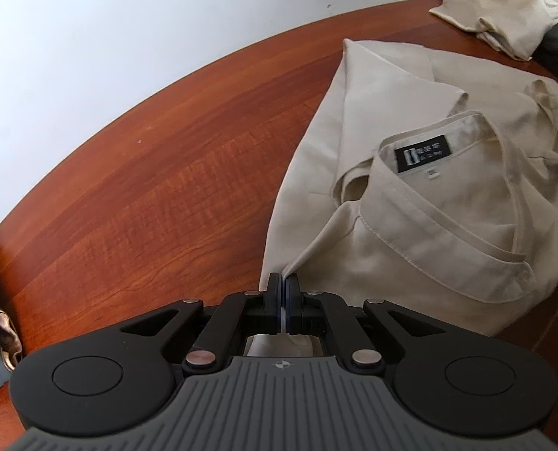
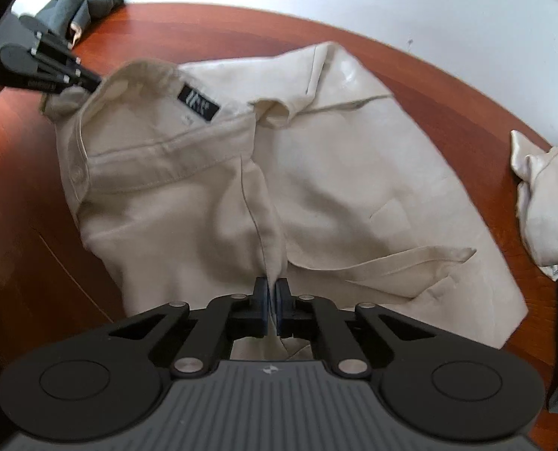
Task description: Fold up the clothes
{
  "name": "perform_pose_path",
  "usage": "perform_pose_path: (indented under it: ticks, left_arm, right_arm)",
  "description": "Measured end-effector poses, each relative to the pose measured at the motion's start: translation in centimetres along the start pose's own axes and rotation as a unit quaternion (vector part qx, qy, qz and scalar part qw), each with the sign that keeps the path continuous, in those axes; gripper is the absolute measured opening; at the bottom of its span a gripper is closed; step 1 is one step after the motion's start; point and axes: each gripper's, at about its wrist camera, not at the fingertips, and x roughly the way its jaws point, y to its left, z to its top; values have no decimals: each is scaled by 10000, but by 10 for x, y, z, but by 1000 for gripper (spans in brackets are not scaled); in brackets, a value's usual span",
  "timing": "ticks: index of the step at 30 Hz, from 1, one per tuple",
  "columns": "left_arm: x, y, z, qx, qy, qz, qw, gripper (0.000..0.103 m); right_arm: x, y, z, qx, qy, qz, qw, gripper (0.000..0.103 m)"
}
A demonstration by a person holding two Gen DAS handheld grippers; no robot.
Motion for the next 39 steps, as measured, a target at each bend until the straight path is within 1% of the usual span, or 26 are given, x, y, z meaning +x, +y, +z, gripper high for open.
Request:
perform_pose_path:
  ticks: [5, 7, 15, 22, 26, 32, 35, 37, 39]
  left_arm:
    - [-34, 0, -14, -121, -225, 75, 9996, 2]
    - [-49, 1, -21, -188, -333, 116, 9992, 2]
    - [-111, 2, -57, -512, -687, 286, 9959, 2]
    - [-148, -3, -88, -776, -905, 370, 9922, 2]
    - [-172, -8, -102, -785, -1060, 383, 9905, 2]
    - [-205, -15, -125, -668, -1180, 304, 9903, 2]
    - [-220, -21, -139, -587, -1190, 264, 9908, 2]
    - [-230, -25, -150, -546, -1179, 251, 9912, 2]
    - [-247, -34, -169, -575, -1181, 258, 9910, 1]
  right_arm:
    - [-22, 6, 3, 99, -191, -106, 9997, 4]
    - [-35, 14, 1, 92, -247, -216, 9994, 4]
    - [-86, 54, -11, -46, -475, -507, 9976, 3]
    - [-125, 90, -23, -69, -793, -671, 9946, 2]
    - [-152, 109, -26, -117, -957, -779, 9923, 2]
    - [-178, 130, -38, -239, -909, -879, 9917, 2]
    - [-191, 143, -50, -281, -890, -946, 9911, 2]
    - [-204, 155, -64, -291, -890, -939, 9912, 2]
    - [-213, 167, -77, -336, -894, -892, 9914, 2]
